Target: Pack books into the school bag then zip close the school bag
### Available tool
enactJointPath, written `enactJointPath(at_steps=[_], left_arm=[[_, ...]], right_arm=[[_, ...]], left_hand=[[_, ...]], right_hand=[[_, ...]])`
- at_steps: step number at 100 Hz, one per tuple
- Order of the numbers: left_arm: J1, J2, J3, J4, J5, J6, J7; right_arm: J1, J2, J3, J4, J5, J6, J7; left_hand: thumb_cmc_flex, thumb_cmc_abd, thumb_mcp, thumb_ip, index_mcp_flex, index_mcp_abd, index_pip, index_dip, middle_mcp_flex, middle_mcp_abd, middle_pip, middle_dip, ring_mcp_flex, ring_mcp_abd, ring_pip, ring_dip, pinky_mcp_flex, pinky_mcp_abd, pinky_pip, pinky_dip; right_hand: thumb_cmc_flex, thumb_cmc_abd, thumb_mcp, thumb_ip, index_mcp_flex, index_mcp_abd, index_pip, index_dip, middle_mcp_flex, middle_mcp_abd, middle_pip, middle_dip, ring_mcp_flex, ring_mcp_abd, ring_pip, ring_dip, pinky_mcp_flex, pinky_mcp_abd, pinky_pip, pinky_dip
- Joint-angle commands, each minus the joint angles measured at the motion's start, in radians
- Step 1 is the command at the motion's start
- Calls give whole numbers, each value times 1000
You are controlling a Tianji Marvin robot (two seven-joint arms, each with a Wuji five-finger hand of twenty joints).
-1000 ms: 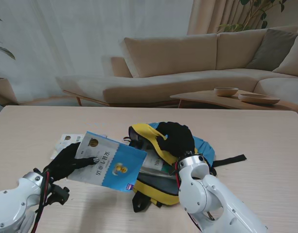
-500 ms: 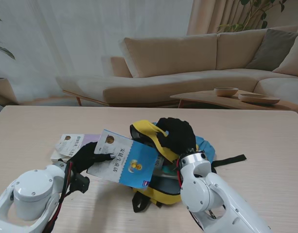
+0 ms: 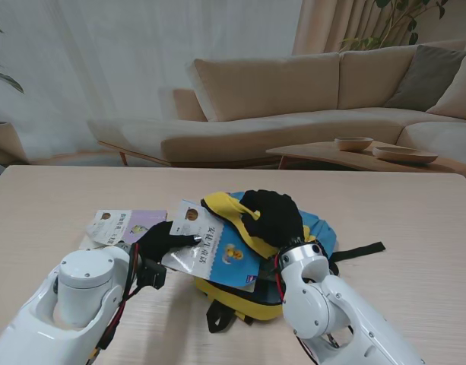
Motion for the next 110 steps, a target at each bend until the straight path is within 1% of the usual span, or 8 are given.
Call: enactJointPath(at_steps=[1, 22, 37, 45, 61, 91, 101, 110], left_arm=[[-9, -23, 9, -1, -12, 7, -16], [-48, -55, 40, 35, -103, 40, 45], [-75, -75, 62, 60, -132, 63, 88], [-92, -90, 75, 74, -160, 78, 121], [-122, -108, 102, 102, -202, 89, 151], [-173, -140, 144, 158, -260, 125, 197], [-192, -146, 160, 186, -264, 119, 203], [-204, -153, 169, 207, -292, 117, 210]], right_arm=[[-9, -5, -6, -17, -5, -10, 16], [-17, -1, -8, -24, -11, -18, 26], [-23, 1, -7, -28, -14, -28, 32], [-26, 1, -7, -31, -12, -29, 34], [-35, 6, -3, -38, -12, -42, 51], [-48, 12, 11, -53, 24, -55, 97], [-48, 14, 15, -55, 29, -61, 109], [-51, 16, 21, -62, 51, -65, 126]], left_hand=[[167, 243, 143, 87, 116, -182, 330, 164, 27, -78, 155, 41, 35, -23, 76, 11, 22, 5, 78, -3], [167, 246, 145, 86, 111, -183, 336, 162, 22, -79, 158, 38, 28, -23, 73, 10, 17, 3, 74, -4], [167, 250, 144, 84, 106, -184, 339, 161, 16, -83, 159, 37, 23, -25, 73, 11, 11, -3, 71, -6], [167, 250, 146, 83, 102, -183, 341, 160, 11, -82, 159, 36, 17, -22, 70, 11, 3, -3, 67, -6], [167, 254, 146, 77, 87, -184, 344, 158, -5, -85, 157, 36, 1, -23, 60, 10, -15, -10, 55, -6], [167, 264, 148, 62, 55, -181, 348, 151, -34, -89, 147, 38, -28, -25, 38, 10, -45, -20, 34, -5], [167, 267, 147, 57, 45, -186, 352, 149, -45, -92, 143, 40, -43, -26, 29, 11, -60, -28, 25, -5], [167, 268, 149, 53, 37, -184, 353, 147, -53, -93, 140, 42, -50, -25, 24, 12, -70, -30, 19, -4]], right_hand=[[94, 85, -11, 34, 28, -129, 103, 74, -31, 10, 20, 17, -1, -5, 8, 6, -9, 1, 23, 17], [94, 85, -12, 35, 29, -132, 101, 77, -31, 10, 19, 18, -2, -5, 7, 6, -10, 0, 22, 17], [92, 85, -12, 35, 29, -134, 100, 79, -32, 8, 18, 18, -2, -6, 6, 5, -9, 0, 23, 17], [93, 84, -12, 35, 29, -133, 100, 80, -33, 9, 18, 19, -4, -6, 5, 5, -10, -1, 22, 17], [91, 83, -11, 35, 30, -137, 98, 81, -35, 6, 16, 19, -6, -7, 2, 4, -9, -1, 22, 17], [91, 87, -16, 35, 31, -139, 92, 84, -37, 5, 13, 22, -10, -10, -2, 3, -14, -1, 20, 16], [90, 90, -18, 35, 30, -141, 91, 85, -41, 2, 10, 22, -13, -13, -4, 2, -14, -2, 20, 16], [92, 90, -21, 35, 31, -139, 90, 87, -44, 4, 10, 24, -18, -12, -5, 2, -18, -5, 18, 16]])
